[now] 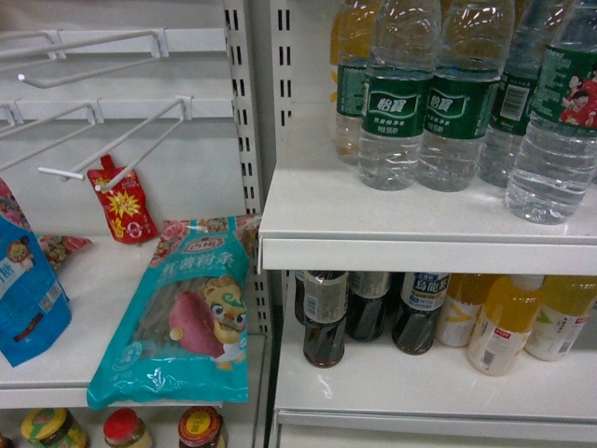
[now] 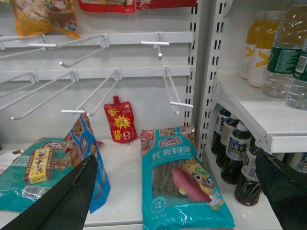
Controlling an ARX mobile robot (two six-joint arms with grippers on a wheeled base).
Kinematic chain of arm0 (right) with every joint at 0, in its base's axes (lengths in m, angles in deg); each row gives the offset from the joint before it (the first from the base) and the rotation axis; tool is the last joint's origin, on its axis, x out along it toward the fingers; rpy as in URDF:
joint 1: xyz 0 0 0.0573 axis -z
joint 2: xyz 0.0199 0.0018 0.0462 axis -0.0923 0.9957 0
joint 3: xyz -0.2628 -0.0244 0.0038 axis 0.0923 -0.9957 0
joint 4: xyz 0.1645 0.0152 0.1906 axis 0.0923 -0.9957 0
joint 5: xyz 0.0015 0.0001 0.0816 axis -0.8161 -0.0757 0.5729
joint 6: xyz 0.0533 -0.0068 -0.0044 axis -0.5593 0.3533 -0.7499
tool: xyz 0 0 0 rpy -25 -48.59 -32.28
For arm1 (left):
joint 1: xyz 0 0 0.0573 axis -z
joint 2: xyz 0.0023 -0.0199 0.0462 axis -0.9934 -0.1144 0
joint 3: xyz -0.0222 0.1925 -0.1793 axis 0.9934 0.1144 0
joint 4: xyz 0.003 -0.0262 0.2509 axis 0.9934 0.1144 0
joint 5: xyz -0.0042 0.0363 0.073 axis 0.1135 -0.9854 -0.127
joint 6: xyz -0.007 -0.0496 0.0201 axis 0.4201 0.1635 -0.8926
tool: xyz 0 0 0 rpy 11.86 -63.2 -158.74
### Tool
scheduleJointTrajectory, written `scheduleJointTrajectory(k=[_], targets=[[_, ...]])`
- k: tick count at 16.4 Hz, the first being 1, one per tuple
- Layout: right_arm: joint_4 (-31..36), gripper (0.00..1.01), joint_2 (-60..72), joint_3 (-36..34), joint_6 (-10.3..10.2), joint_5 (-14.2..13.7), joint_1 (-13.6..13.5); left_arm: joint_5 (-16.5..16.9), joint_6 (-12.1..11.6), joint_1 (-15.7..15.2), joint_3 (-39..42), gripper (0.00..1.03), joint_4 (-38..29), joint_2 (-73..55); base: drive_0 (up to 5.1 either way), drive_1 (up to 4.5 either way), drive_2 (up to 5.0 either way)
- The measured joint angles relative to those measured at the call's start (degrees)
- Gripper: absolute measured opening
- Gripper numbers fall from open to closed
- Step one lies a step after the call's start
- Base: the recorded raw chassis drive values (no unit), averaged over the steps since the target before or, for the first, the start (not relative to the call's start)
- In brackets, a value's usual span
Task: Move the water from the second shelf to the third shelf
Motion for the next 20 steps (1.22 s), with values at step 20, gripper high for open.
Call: scheduleJointTrajectory(k=[20], targets=[[-10.0, 0.02, -29.5, -15.1, 0.3, 0.0, 0.0, 0.0, 0.0, 0.0, 0.0, 0.98, 0.0, 0.0, 0.0, 0.0, 0.0]])
